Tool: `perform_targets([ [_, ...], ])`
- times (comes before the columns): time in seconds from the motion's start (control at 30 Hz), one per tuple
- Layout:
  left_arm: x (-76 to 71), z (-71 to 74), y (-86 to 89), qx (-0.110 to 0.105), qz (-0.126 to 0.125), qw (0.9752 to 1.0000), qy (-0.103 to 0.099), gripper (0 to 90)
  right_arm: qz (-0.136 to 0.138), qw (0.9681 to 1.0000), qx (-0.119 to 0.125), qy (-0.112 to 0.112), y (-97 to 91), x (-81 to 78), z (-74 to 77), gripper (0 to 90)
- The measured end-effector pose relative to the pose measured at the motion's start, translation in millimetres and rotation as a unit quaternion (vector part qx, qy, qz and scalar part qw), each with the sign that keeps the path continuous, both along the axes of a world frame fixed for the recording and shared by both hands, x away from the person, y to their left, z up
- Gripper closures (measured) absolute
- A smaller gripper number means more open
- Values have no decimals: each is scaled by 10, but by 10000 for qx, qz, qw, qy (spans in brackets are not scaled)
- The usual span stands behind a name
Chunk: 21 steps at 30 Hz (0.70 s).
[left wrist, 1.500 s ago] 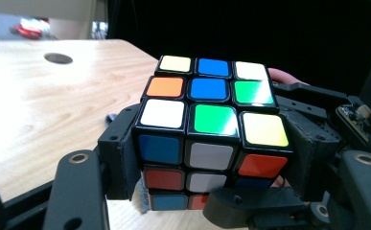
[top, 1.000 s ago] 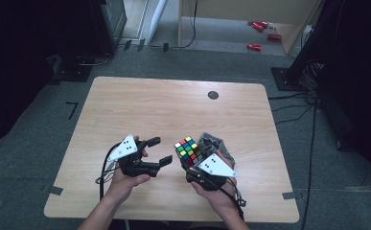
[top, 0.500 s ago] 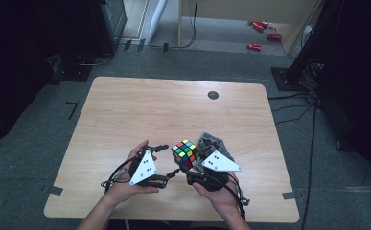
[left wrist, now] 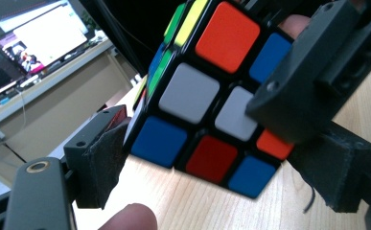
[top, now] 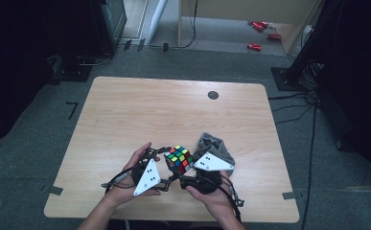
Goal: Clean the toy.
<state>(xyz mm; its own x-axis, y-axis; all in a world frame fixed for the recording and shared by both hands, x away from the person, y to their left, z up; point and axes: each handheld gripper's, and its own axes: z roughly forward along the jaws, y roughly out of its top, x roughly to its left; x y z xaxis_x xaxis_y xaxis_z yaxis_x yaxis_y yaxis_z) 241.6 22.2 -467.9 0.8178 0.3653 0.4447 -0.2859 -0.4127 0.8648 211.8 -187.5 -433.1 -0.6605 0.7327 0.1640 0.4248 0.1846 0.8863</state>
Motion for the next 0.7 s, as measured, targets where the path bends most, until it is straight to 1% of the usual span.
perform_targets([
  [0.03,0,0,0,0,0,10000,0,180,0,10000,0,0,0,0,0,343],
  [0.07,-6,-14,-13,72,-1,10000,-66,181,68,9999,-6,81,19,2,-4,343],
  [0.1,-9,-21,-19,117,6,9999,-87,182,99,9999,3,130,29,3,-9,343],
  [0.17,-14,-39,-30,175,15,9997,-150,186,157,9996,-3,220,42,7,-17,343],
  [0.2,-14,-39,-30,175,15,9997,-150,191,187,9994,11,288,48,11,-20,342],
  [0.23,-13,-48,-30,226,38,9996,-185,198,203,9992,27,353,49,17,-22,342],
  [0.3,-21,-53,-36,236,75,9994,-248,221,196,9987,107,452,37,38,-28,342],
  [0.33,-21,-53,-36,236,75,9994,-248,232,191,9984,156,516,27,50,-31,341],
  [0.37,-34,-57,-44,269,102,9991,-303,251,181,9981,197,556,17,60,-37,337],
  [0.4,-41,-58,-49,286,112,9991,-309,278,161,9979,224,591,6,68,-42,331],
  [0.43,-41,-58,-49,286,112,9991,-309,286,149,9976,262,616,-3,77,-46,331],
  [0.47,-40,-56,-48,233,132,9993,-256,289,167,9974,293,631,-11,83,-47,330],
  [0.5,-40,-56,-48,233,132,9993,-256,310,167,9974,293,631,-11,83,-47,330],
  [0.53,-24,-43,-28,166,160,9997,-96,324,121,9977,310,584,-20,84,-38,305],
  [0.57,-12,-37,-16,83,169,9998,5,326,115,9979,340,535,-27,80,-28,304],
  [0.63,22,-28,9,-25,291,9994,194,327,125,9979,457,451,-50,69,5,283],
  [0.67,22,-28,9,-25,291,9994,194,328,125,9979,457,451,-50,69,5,283],
  [0.7,71,-29,50,-134,387,9982,446,329,123,9975,602,360,-87,63,47,259],
])
